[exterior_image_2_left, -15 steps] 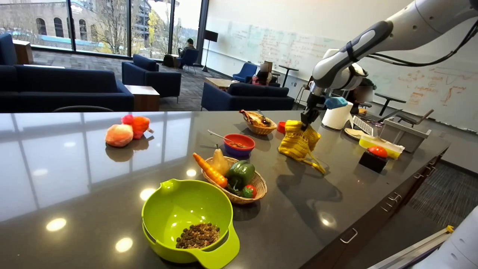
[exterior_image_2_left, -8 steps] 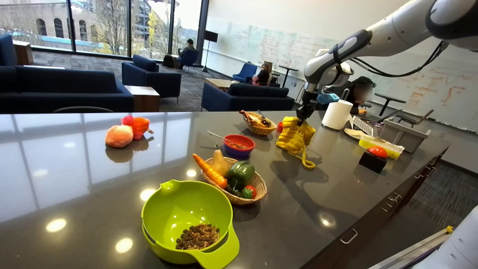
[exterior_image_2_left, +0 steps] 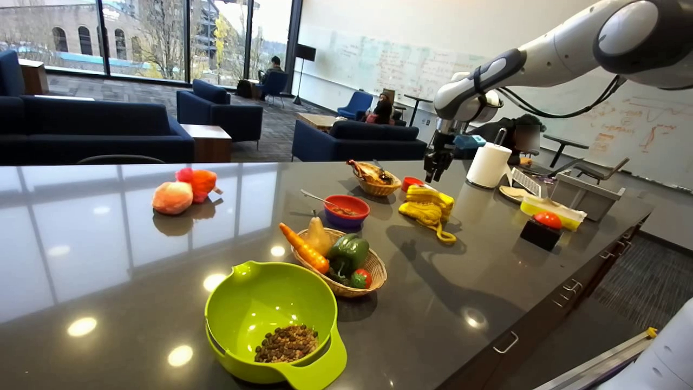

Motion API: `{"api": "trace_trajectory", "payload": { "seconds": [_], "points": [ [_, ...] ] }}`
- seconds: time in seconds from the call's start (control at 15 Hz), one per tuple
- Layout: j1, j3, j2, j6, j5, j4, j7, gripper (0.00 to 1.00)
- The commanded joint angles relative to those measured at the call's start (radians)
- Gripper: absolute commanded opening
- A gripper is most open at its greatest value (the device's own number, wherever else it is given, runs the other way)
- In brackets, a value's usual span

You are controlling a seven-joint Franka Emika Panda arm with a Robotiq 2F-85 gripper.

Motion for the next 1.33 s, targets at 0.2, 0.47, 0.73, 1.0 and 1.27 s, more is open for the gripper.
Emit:
{"api": "trace_trajectory", "payload": {
  "seconds": [0.2, 0.47, 0.73, 1.0, 1.27],
  "points": [
    [0.043, 0.019, -0.067, -0.044, -0.001, -0.048, 0.070, 0.99],
    [0.080, 0.039, -0.135, -0.093, 0.012, -0.140, 0.109, 1.00],
    [0.119, 0.050, -0.221, -0.087, 0.017, -0.274, 0.166, 1.00],
    [0.136, 0.049, -0.324, -0.075, 0.024, -0.416, 0.215, 1.00],
    [0.133, 0.038, -0.431, -0.066, 0.030, -0.548, 0.247, 1.00]
  ]
}}
